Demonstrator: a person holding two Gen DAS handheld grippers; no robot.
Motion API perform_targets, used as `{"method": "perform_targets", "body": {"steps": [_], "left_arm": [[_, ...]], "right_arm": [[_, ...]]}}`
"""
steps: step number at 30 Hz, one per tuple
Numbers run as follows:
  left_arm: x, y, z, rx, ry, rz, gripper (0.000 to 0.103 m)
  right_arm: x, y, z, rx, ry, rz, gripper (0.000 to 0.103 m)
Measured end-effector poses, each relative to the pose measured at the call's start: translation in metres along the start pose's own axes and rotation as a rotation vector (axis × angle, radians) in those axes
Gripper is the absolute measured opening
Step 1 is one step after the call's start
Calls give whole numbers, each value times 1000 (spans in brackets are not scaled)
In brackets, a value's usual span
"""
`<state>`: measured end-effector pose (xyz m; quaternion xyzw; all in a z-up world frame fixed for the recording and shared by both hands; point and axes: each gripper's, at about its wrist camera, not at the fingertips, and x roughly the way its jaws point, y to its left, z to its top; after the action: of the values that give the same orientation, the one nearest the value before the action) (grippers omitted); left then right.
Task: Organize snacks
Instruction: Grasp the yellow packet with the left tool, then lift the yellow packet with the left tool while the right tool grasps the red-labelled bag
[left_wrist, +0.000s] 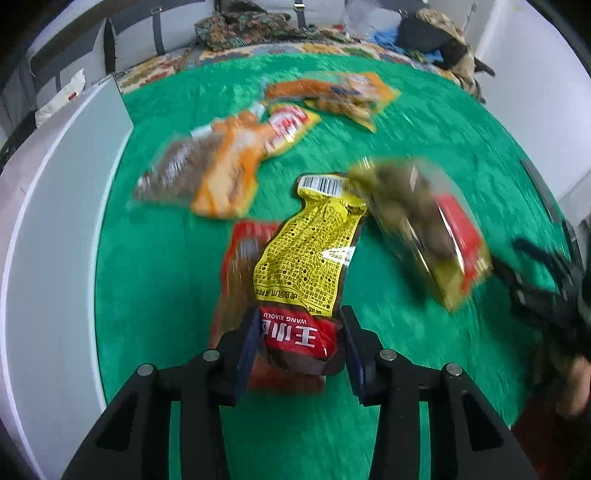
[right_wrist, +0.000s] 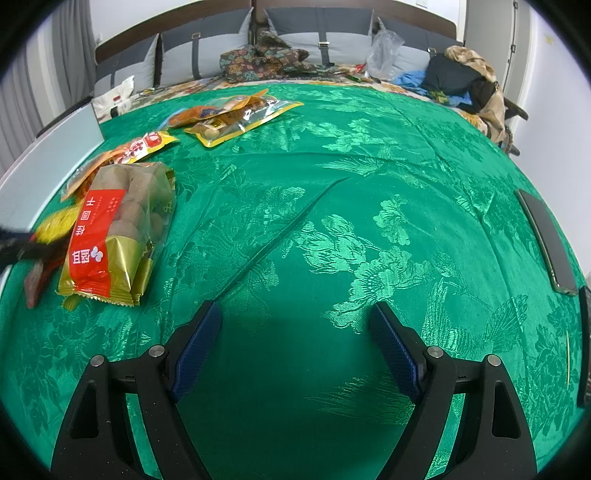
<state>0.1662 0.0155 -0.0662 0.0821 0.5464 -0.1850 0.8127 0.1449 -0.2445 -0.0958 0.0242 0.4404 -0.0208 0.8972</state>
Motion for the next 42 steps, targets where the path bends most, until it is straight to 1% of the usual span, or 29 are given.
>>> {"method": "perform_targets", "body": {"steps": [3,4,5,6,7,8,10,11,13,15,16,17,18,19,23,25,26,27,29,31,33,35,36,37,38,39,40,41,42], "left_arm": [[-6,-12,-21,38,40,-55,52],[-6,-15,-23,59,48,-65,57],[-6,-18,-24,82,49,-60,63],[-6,-22,-23,105,43,-38,66],[-5,-25,-19,128,30,-4,73],[-4,-28,-14,146,14,11,76],[4,-33,-4,162,2,19,76],[10,-35,1,164,9,36,76],[23,-41,9,171,28,78,75],[26,-51,8,210,10,138,55],[25,-56,5,240,-5,183,46],[22,-58,2,245,-16,187,43],[19,-57,-1,226,-21,169,41],[13,-52,-4,193,-24,140,36],[-4,-38,-30,94,-9,37,36],[-4,-37,-43,78,8,20,37],[-3,-37,-48,77,11,21,39],[-4,-38,-51,76,-4,22,42],[1,-43,-53,79,4,64,65],[4,-51,-53,91,-4,74,76],[11,-63,-54,126,10,72,77],[12,-69,-52,141,-18,95,79],[12,-70,-51,137,-24,96,76],[11,-68,-50,114,-36,86,62],[10,-65,-49,91,-41,68,51],[10,-62,-50,73,-37,52,48],[8,-61,-52,62,-50,50,41],[6,-60,-55,68,-56,64,39],[4,-59,-58,68,-59,62,39]], "right_arm": [[0,0,0,0,0,0,85],[0,0,0,0,0,0,85],[0,0,0,0,0,0,85],[0,0,0,0,0,0,85],[0,0,0,0,0,0,85],[0,0,0,0,0,0,85],[0,0,0,0,0,0,85],[0,0,0,0,0,0,85],[0,0,0,0,0,0,85],[0,0,0,1,0,1,86],[0,-1,0,1,0,1,86],[0,0,0,1,0,1,86],[0,-1,0,1,0,1,86],[0,-1,0,1,0,1,86],[0,-1,0,3,0,4,86],[0,-1,0,4,0,6,86],[0,-1,-1,4,0,7,86],[0,-1,-1,5,0,9,86],[-1,-2,-1,7,-4,25,86],[-5,-10,2,17,11,103,84],[-12,-20,9,71,36,166,84],[-25,-21,24,102,31,217,84],[-31,-16,35,103,37,259,85],[-34,-7,48,91,61,308,85],[-32,4,58,69,98,352,85],[-28,17,67,42,138,383,85],[-21,35,77,5,183,407,85],[-16,46,82,-18,206,407,85],[-4,66,89,-60,246,385,85]]}}
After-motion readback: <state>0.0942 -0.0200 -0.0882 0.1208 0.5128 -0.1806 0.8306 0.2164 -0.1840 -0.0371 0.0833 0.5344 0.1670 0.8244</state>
